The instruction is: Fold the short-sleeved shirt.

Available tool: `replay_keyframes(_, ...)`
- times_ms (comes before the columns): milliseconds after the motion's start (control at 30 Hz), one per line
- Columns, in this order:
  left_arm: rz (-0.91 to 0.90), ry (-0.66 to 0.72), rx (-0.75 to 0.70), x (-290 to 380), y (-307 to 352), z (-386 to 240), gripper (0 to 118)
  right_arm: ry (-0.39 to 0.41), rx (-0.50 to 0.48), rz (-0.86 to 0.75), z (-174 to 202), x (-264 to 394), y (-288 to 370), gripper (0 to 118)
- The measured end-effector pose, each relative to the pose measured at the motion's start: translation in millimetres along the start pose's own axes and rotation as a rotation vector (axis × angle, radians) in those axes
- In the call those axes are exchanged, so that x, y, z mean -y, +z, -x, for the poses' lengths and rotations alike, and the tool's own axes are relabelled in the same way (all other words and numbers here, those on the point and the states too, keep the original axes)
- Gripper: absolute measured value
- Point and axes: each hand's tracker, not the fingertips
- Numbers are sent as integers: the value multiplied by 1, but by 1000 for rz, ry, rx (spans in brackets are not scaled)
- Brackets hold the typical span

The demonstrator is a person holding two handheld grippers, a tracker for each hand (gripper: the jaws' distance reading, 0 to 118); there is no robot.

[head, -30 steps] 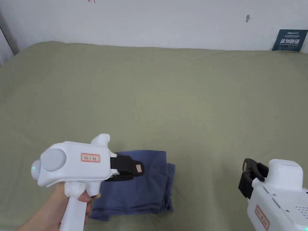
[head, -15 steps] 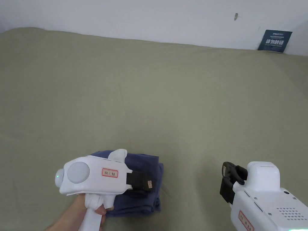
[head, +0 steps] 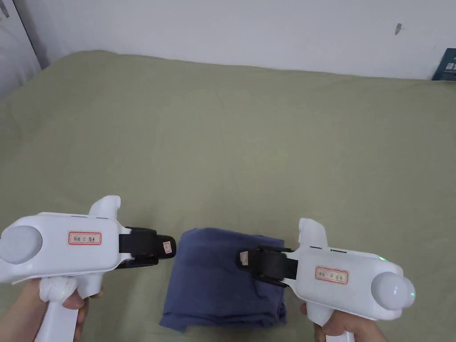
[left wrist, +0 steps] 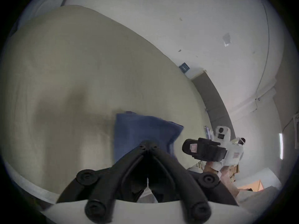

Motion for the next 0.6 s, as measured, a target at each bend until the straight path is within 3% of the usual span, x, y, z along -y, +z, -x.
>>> replay_keyframes(133, 46, 19, -31, -2, -11, 19, 1, -212, -130, 90, -50, -4, -32, 0)
replay_keyframes(233, 82, 37, -6, -7, -24, 34, 1, -312, -107, 150, -99, 3, -42, 0)
replay_keyframes(267, 98, 56, 22, -8, -28, 38, 1, -390, -147, 150, -117, 8, -43, 0)
replay_keyframes(300, 106, 71, 51, -10, -32, 40, 2, -482, -252, 129, -129, 11, -41, 0)
replay_keyframes(333, 119, 79, 79, -12, -36, 42, 11, -528, -298, 86, -131, 13, -37, 0)
replay_keyframes(367, 128, 80, 106, -14, -40, 44, 37, -493, -254, 80, -129, 12, -34, 0)
replay_keyframes(400, 134, 87, 139, -15, -44, 47, 91, -469, -245, 89, -128, 12, -34, 0)
replay_keyframes(433, 165, 95, 172, -16, -52, 49, 118, -449, -248, 97, -127, 11, -36, 0)
replay_keyframes(600, 213, 160, 202, -8, -82, 68, 107, -453, -258, 100, -120, 14, -36, 0)
